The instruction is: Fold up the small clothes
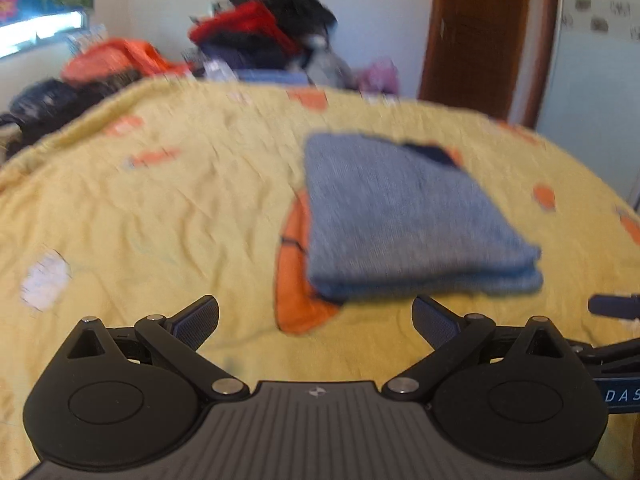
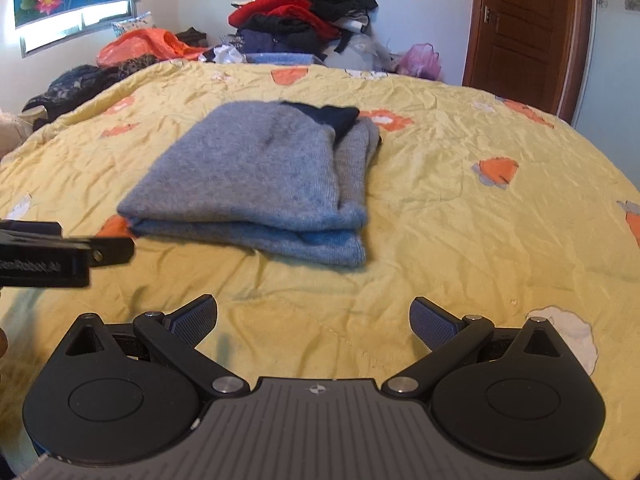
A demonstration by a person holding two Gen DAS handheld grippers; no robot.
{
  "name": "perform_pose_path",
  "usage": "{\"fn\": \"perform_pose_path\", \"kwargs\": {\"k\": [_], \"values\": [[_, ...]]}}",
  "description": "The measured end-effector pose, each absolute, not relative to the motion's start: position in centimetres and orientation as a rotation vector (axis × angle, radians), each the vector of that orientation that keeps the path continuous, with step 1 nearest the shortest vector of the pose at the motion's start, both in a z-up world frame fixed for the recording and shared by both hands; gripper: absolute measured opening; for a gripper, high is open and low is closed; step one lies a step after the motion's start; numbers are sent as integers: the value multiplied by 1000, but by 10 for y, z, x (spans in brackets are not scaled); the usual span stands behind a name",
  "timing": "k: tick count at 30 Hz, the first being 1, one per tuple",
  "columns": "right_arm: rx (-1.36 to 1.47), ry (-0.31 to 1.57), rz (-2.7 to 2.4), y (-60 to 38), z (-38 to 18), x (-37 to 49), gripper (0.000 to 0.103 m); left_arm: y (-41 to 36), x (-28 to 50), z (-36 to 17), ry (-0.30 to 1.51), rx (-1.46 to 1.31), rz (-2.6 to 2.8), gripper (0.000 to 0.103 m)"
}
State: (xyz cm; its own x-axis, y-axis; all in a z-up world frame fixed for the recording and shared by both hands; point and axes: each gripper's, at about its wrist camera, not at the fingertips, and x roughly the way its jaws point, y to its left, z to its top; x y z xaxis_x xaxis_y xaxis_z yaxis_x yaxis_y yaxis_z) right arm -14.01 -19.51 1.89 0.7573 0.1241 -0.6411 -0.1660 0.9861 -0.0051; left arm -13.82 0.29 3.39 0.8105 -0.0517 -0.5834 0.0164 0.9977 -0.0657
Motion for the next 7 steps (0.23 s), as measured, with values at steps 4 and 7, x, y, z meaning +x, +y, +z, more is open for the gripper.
{"fn": "perform_pose_path", "kwargs": {"k": [4, 7], "values": [[-8, 652, 182, -209, 36, -135, 103, 17, -127, 51, 597, -12, -29, 103], [1, 594, 166, -235, 47, -114, 103, 47, -85, 50, 619, 46, 4, 103]]}}
